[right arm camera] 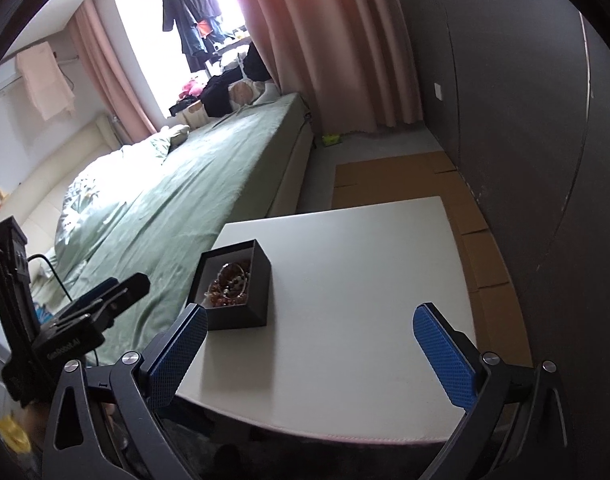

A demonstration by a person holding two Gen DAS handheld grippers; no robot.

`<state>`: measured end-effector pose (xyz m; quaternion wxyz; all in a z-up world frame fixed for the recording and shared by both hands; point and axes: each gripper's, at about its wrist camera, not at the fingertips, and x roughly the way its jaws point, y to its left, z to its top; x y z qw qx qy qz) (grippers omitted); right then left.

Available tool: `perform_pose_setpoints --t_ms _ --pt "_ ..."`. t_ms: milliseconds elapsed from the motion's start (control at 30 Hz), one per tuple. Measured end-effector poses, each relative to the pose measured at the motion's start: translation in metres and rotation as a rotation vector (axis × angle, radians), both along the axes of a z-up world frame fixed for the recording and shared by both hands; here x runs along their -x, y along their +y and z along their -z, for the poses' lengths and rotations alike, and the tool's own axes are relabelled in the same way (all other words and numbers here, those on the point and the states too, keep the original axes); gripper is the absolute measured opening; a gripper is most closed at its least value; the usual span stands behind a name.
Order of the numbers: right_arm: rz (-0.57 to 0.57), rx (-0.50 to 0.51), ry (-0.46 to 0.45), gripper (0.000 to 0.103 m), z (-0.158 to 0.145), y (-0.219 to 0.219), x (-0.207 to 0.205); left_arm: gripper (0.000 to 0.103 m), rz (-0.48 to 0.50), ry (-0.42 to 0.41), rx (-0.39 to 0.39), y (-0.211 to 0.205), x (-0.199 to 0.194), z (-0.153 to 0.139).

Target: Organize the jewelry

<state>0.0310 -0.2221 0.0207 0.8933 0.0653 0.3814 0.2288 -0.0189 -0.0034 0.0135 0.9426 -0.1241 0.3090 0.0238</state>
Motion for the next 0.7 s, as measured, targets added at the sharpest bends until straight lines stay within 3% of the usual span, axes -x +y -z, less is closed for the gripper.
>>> perform_pose_setpoints --t_ms 700 --pt "0.019 -0.008 0.003 0.103 -0.001 -0.011 0.001 0.103 0.042 0.006 -0.002 -0.013 -0.003 0.002"
